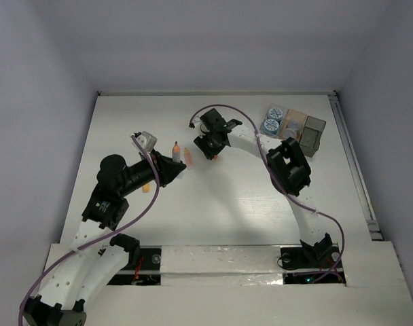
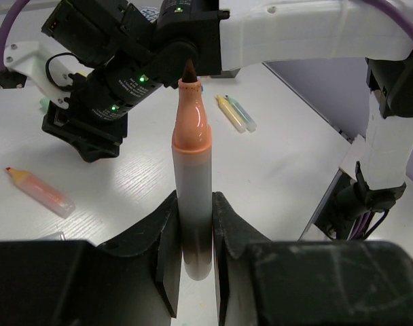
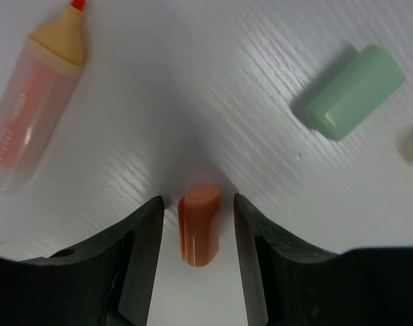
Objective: Sort the stationery into containers
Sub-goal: Close the pen cap on the pen.
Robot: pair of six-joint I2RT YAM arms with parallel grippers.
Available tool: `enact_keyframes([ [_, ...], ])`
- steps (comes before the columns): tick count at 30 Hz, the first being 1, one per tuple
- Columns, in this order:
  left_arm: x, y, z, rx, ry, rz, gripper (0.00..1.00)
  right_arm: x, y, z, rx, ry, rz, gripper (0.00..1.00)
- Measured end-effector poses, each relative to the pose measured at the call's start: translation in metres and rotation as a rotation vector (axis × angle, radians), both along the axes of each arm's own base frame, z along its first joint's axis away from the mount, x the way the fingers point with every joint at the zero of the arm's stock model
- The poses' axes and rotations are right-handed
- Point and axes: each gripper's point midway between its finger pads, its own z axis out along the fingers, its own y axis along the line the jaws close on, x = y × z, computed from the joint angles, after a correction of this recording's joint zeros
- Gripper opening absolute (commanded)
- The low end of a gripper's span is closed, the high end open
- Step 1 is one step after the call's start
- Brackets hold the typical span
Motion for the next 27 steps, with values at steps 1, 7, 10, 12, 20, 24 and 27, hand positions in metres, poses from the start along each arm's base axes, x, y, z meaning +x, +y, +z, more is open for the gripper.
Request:
enact_keyframes([
  [1, 0.0, 0.0, 0.0, 0.0, 0.0, 0.001, 0.0, 0.001, -0.001, -0.002, -0.01, 0.002, 0.001, 0.49],
  [7, 0.001, 0.0, -0.001, 0.001, 0.002, 0.002, 0.0, 0.005, -0.002, -0.002, -0.045, -0.015, -0.004, 0.25],
  [10, 0.001, 0.0, -0.001, 0.001, 0.004, 0.003, 0.0, 0.008, -0.003, -0.001, -0.061, -0.019, -0.019, 0.15],
  [12, 0.001, 0.0, -0.001, 0.001, 0.004, 0.001, 0.0, 0.012, -0.002, 0.0, -0.062, -0.024, -0.035, 0.12],
  [20, -0.004, -0.011, -0.002, -0.043, 0.042, -0.07, 0.0, -0.021, -0.011, 0.023, 0.061, 0.011, -0.125, 0.06],
  [24, -0.011, -0.019, -0.002, -0.099, 0.073, -0.125, 0.0, -0.05, -0.008, 0.1, 0.348, -0.045, -0.162, 0.06],
  [27, -0.015, -0.026, 0.004, -0.152, 0.09, -0.168, 0.0, -0.074, -0.001, 0.196, 0.677, -0.159, -0.132, 0.06],
])
